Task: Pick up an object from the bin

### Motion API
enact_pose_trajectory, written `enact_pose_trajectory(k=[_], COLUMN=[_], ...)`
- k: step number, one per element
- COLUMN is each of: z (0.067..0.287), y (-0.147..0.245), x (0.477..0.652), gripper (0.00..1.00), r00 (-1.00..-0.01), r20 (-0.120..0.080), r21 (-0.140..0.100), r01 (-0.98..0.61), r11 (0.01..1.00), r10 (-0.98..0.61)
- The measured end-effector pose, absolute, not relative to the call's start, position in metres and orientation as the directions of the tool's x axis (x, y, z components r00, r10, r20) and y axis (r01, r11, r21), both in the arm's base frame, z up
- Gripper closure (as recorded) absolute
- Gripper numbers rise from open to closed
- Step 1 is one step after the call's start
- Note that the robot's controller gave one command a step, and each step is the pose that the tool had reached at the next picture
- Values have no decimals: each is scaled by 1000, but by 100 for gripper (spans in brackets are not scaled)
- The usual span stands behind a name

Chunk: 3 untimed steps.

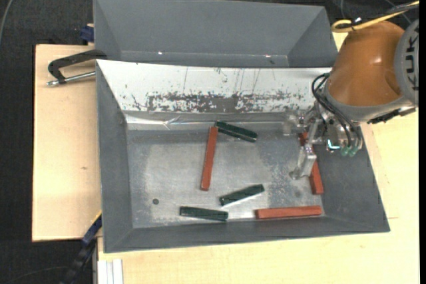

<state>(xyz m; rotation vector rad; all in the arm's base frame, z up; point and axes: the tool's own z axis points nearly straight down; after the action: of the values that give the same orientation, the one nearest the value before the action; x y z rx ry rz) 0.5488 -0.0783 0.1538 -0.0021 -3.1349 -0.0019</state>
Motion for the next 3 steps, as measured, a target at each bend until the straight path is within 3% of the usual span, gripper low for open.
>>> enact_pose_trajectory(k=[1,2,3], z=[70,73,213], y=[-23,-23,-11], x=[494,495,503], gripper=[0,100,100], r00=[-997,-997,-991], r20=[-1,-3,-6], r21=[2,0,0], r01=[-73,-72,-130], r11=[997,997,991], r10=[-73,-72,-130])
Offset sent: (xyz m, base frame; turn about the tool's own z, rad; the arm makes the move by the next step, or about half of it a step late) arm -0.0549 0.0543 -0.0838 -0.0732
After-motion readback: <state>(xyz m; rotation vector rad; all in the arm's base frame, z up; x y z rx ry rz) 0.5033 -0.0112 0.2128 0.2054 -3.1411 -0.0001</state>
